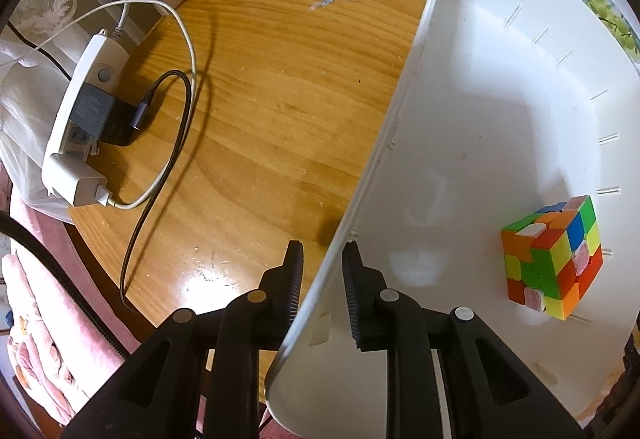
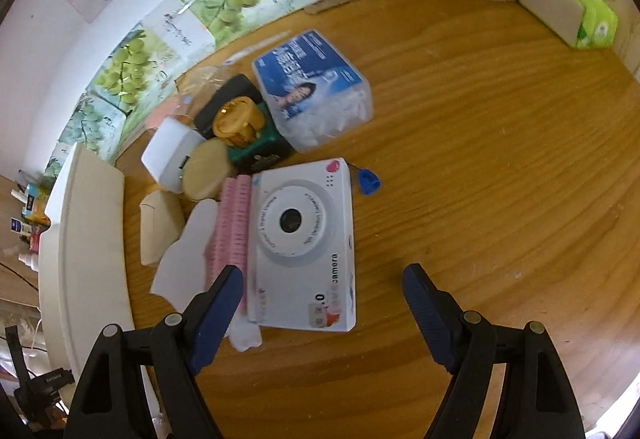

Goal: Organize rigid objects
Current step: 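Reach the right tool to the white toy box with round lens and grasp it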

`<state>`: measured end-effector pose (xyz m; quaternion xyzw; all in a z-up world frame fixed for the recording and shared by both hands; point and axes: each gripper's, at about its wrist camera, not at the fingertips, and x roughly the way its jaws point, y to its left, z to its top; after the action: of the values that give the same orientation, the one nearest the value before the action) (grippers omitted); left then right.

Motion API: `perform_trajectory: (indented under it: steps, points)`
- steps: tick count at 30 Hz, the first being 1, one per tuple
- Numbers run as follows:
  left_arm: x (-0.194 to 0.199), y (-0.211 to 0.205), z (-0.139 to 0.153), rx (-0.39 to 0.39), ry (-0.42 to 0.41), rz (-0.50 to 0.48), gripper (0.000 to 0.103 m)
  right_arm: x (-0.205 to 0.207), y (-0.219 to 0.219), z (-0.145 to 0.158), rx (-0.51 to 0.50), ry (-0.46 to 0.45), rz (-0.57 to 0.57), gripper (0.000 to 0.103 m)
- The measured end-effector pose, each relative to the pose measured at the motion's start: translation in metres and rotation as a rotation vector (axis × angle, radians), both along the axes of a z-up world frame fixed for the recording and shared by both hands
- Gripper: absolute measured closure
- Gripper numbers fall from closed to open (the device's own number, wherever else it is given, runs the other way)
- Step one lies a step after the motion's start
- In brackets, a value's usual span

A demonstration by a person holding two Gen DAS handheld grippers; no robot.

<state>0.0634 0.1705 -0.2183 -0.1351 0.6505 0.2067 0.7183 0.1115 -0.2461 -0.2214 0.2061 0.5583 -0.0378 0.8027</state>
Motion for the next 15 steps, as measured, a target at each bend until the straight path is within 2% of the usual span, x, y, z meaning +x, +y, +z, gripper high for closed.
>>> perform_trajectory:
  steps: [15]
  points:
    - [0.002,-0.002,0.000,0.009,0.009,0.003,0.079,0.030,0.011,-0.003,-0.146,0.012,0.075,0.020]
